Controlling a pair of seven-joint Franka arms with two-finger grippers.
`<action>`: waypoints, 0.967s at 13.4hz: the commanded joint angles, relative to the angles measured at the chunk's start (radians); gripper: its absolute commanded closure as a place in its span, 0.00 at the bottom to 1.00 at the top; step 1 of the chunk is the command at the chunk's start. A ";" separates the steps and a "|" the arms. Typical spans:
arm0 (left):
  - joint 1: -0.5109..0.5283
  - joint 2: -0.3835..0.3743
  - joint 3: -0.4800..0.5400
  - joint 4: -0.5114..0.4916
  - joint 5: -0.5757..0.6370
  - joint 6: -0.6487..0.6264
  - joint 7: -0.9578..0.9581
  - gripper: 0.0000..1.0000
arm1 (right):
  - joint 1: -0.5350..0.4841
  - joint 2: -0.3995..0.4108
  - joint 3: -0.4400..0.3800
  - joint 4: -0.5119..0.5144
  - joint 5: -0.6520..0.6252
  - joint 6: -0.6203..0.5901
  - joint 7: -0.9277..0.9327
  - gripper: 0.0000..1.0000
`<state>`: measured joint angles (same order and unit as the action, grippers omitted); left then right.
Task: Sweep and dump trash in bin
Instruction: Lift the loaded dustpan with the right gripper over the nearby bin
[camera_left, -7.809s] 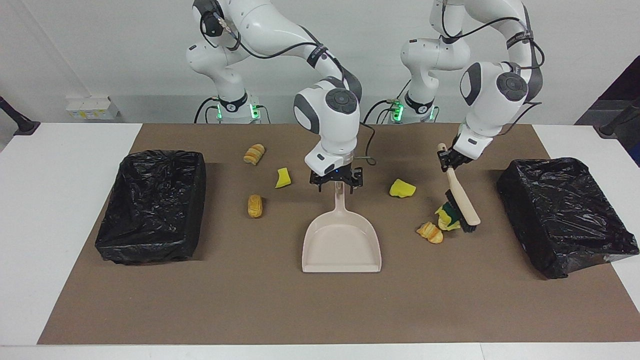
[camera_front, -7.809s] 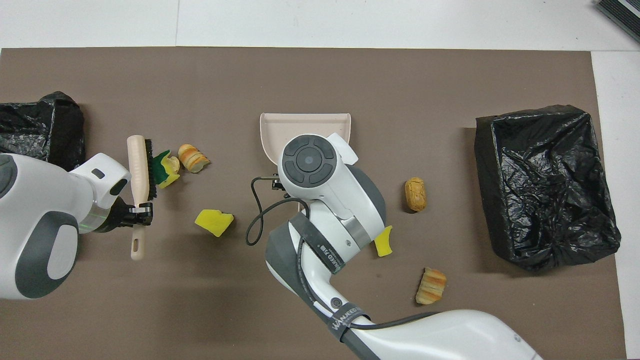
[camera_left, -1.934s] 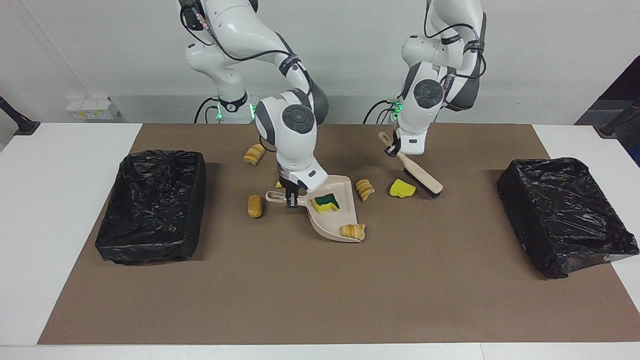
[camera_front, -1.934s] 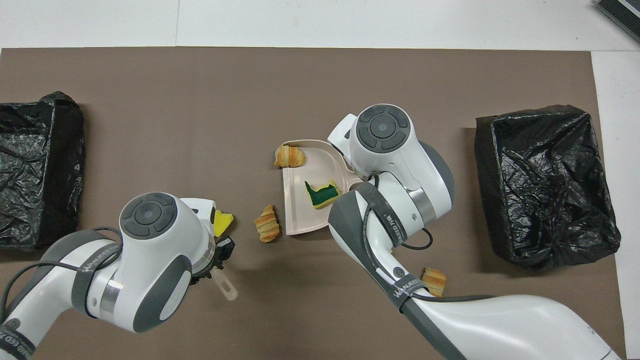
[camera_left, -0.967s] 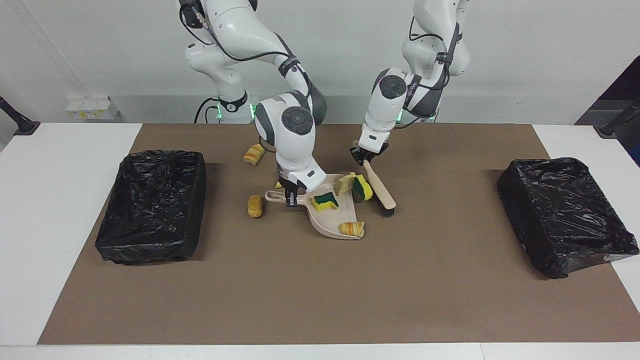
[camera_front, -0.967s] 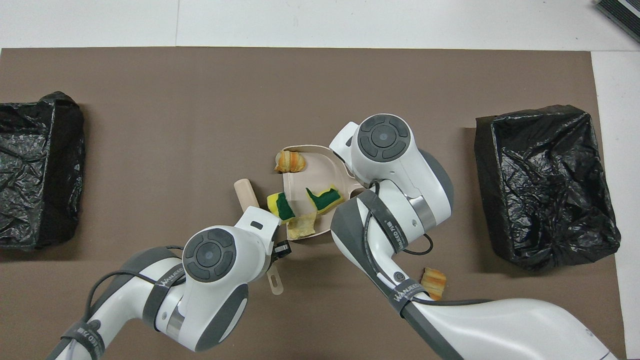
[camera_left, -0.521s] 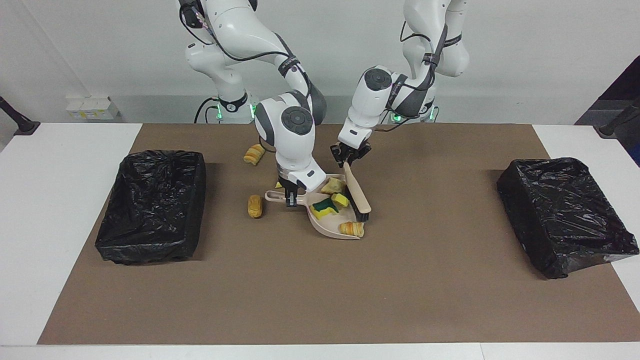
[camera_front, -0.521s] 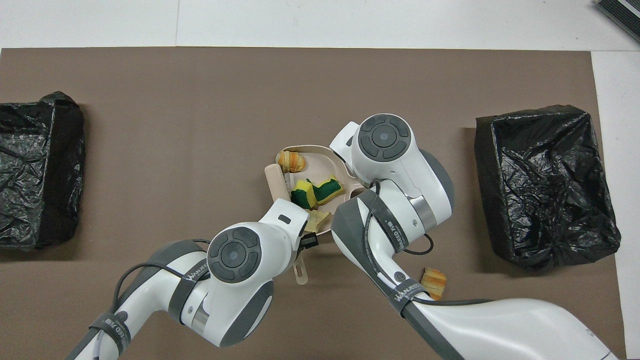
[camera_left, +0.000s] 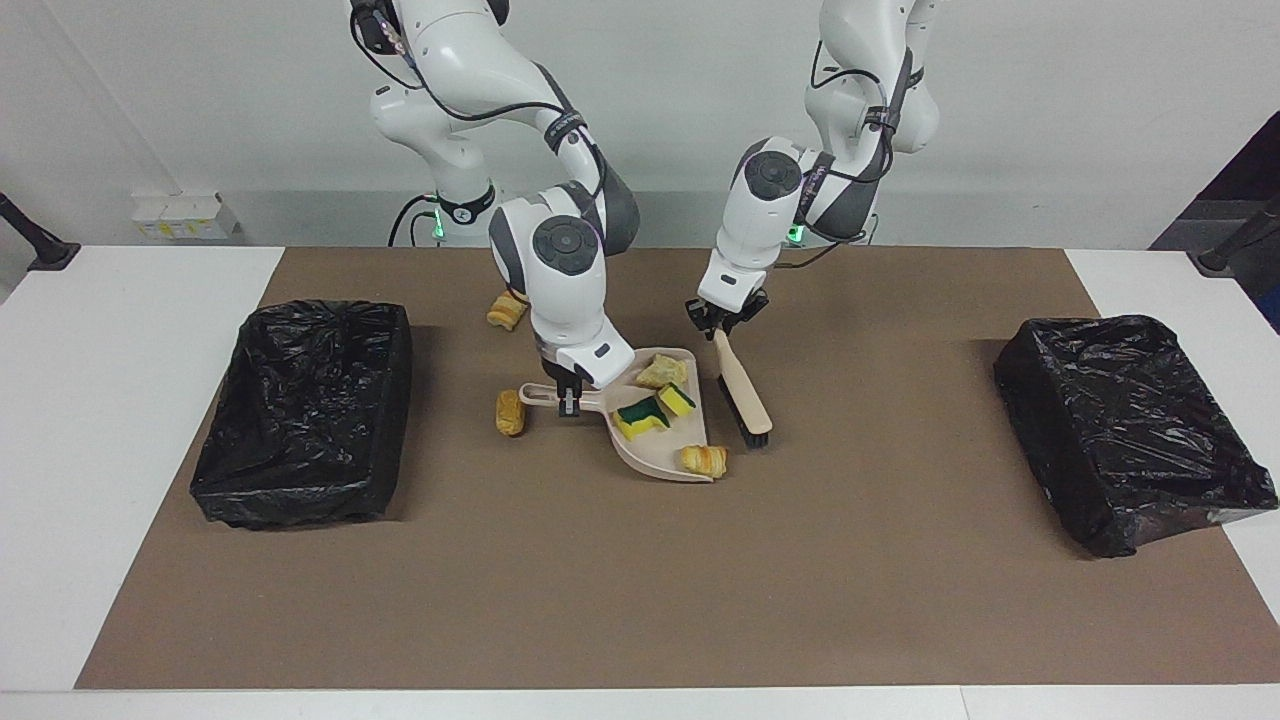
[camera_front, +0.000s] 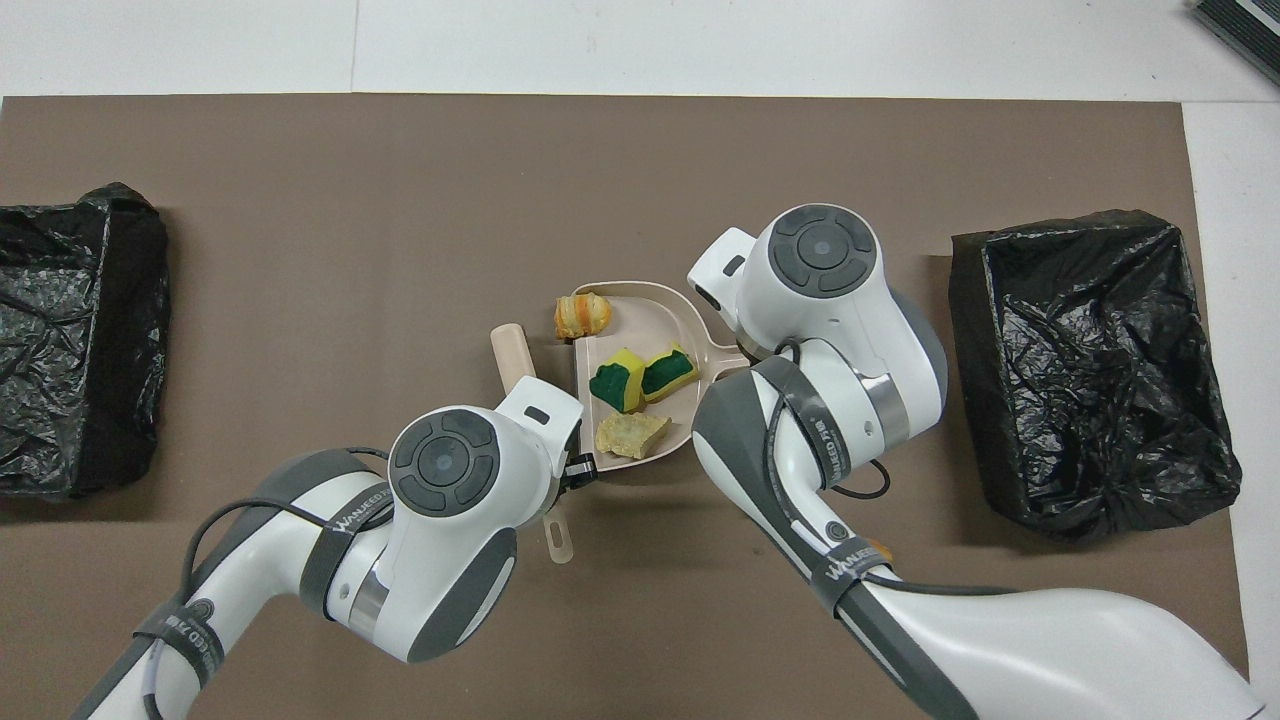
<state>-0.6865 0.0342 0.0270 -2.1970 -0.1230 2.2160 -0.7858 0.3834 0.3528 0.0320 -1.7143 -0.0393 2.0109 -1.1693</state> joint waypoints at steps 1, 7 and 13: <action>0.012 -0.005 -0.001 0.034 0.042 -0.070 0.023 1.00 | -0.058 -0.061 0.009 -0.039 0.073 0.008 -0.085 1.00; 0.088 0.007 -0.004 0.048 0.043 -0.094 0.184 1.00 | -0.207 -0.141 0.009 -0.051 0.173 -0.014 -0.295 1.00; -0.026 -0.080 -0.018 -0.065 -0.034 -0.107 0.071 1.00 | -0.450 -0.238 0.009 -0.042 0.217 -0.119 -0.507 1.00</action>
<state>-0.6654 0.0240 0.0007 -2.1920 -0.1139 2.1111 -0.6718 -0.0020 0.1725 0.0287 -1.7296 0.1433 1.9173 -1.6160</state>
